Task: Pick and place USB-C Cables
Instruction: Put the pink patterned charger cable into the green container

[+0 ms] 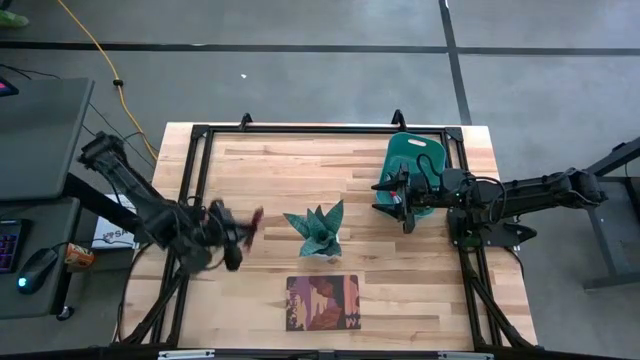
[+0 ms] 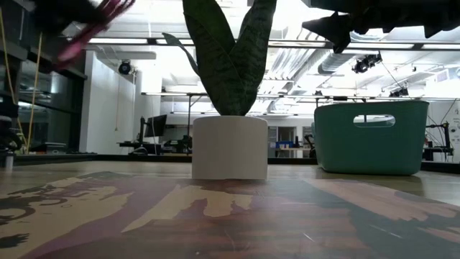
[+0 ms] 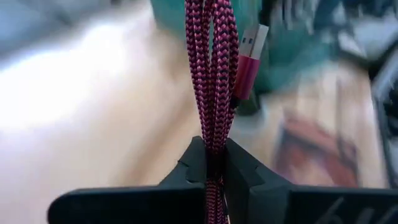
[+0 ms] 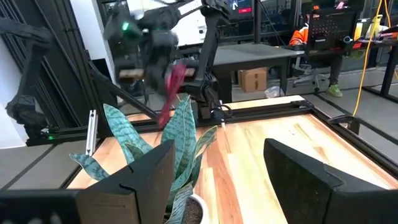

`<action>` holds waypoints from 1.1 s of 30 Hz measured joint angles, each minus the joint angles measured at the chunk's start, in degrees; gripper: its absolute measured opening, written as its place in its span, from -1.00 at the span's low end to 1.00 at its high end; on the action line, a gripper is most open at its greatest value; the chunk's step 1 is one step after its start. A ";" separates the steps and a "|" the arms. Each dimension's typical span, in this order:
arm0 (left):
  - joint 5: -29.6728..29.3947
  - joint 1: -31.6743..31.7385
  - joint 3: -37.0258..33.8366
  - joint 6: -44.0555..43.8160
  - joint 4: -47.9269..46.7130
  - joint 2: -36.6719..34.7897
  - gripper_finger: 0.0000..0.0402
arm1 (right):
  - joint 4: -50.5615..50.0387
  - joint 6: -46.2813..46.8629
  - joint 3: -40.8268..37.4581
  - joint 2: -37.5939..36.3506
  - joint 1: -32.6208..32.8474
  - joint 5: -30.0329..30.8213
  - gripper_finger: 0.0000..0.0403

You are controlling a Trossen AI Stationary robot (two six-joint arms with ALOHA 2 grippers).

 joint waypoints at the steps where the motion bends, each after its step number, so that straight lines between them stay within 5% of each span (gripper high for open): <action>1: -3.18 1.25 0.00 5.48 1.61 -1.82 -1.00 | 0.01 -0.34 0.00 0.00 0.00 -0.01 0.18; 4: -9.19 6.68 0.02 23.01 9.91 -6.11 -1.00 | 0.05 -0.74 0.00 0.00 0.02 0.01 0.18; 6: -7.15 11.63 -0.23 35.18 18.18 -7.74 -1.00 | 0.34 -0.77 0.00 0.00 0.00 0.01 0.18; 11: 19.16 27.46 -7.03 59.27 48.08 -8.83 -1.00 | 1.70 -1.19 0.00 0.00 0.00 0.02 0.18; 16: 42.56 44.46 -12.81 56.12 62.24 -5.64 -1.00 | 1.56 -1.20 0.00 0.00 0.00 0.01 0.18; 19: 51.55 49.60 -14.58 51.97 65.44 -2.79 -1.00 | 1.31 -1.83 0.00 0.00 0.00 0.02 0.18; 27: 52.13 47.65 -16.57 52.02 78.84 1.64 -1.00 | 1.72 -3.13 0.00 -0.01 0.02 0.12 0.18; 33: 51.62 48.27 -14.24 53.30 78.25 1.69 -1.00 | 1.55 -2.92 0.00 0.00 0.00 0.10 0.18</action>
